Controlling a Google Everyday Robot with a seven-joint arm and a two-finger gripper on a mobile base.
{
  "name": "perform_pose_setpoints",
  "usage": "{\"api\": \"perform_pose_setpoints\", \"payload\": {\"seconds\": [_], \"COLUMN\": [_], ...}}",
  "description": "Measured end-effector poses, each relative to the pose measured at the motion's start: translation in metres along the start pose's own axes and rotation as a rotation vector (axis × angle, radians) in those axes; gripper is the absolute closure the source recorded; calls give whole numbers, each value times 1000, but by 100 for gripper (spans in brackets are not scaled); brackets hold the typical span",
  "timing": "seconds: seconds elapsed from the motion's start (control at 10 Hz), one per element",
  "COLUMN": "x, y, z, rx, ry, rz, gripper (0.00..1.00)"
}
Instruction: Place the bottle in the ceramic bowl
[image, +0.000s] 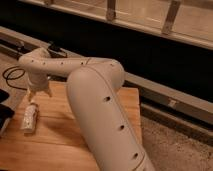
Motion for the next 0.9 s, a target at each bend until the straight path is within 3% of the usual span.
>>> {"api": "perform_pose_setpoints", "payload": {"seconds": [0.3, 0.7, 0.9], "x": [2, 6, 6], "y": [41, 40, 48], "z": [23, 40, 49], "rx": [-39, -73, -111], "ry": [49, 84, 82], "rz": [-84, -100, -105], "gripper": [35, 35, 35]}}
